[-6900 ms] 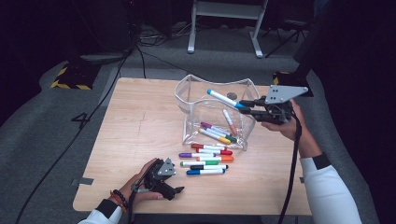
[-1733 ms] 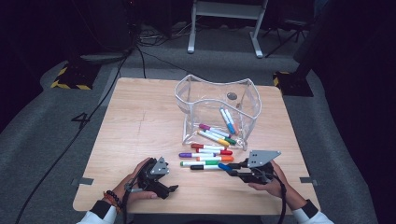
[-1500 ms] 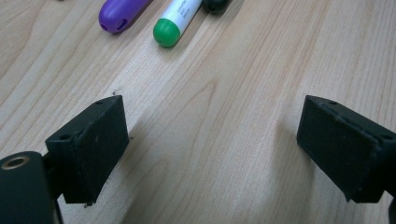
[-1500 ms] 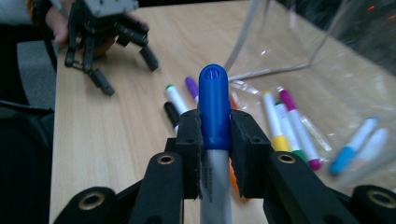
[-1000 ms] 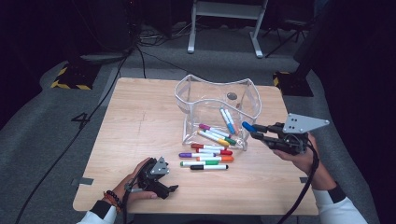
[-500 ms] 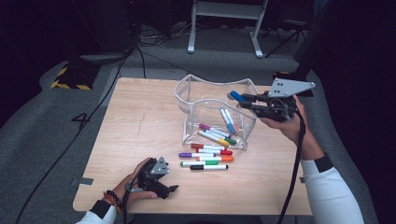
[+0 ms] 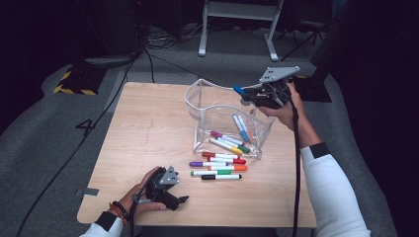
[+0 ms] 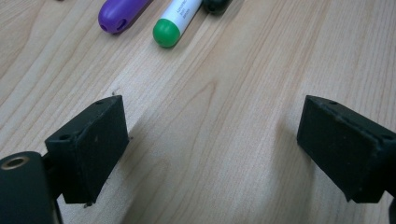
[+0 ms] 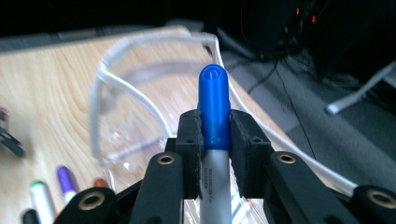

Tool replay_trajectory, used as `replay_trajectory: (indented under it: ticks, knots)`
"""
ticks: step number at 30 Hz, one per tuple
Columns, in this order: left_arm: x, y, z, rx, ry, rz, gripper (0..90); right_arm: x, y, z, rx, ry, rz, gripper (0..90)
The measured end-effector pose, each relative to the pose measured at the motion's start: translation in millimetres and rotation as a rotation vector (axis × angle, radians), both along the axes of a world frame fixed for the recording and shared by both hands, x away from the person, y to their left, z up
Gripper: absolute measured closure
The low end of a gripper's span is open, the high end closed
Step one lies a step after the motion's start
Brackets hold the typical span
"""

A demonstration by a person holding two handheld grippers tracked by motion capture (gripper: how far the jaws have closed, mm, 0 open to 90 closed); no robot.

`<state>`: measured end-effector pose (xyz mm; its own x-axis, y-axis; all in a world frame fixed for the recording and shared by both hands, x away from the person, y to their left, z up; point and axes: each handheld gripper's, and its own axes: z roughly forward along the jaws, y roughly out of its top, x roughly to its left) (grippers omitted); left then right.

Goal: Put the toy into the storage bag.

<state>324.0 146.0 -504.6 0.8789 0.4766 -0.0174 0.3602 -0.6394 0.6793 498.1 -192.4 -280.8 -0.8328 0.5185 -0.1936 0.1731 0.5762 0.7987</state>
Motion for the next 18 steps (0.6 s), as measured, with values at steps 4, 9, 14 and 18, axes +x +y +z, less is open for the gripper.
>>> replay_trajectory:
  ticks: [4, 9, 14, 18]
  knots:
    - [0.0, 0.0, 0.0, 0.0, 0.0, 0.0, 9.1, 15.3, 4.5, -14.3, -0.035, 0.043, -0.037, 74.8]
    - [0.0, 0.0, 0.0, 0.0, 0.0, 0.0, 9.1, 26.1, 12.7, -28.1, -0.106, 0.086, -0.074, 74.8]
    - [-0.1, 0.0, 0.0, 0.0, -0.001, -0.001, 9.2, 30.8, 14.6, -34.9, -0.193, 0.159, -0.063, 74.7]
    - [0.0, 0.0, 0.0, 0.0, 0.0, -0.001, 9.2, 30.1, 20.2, -39.3, -0.254, 0.187, -0.036, 74.7]
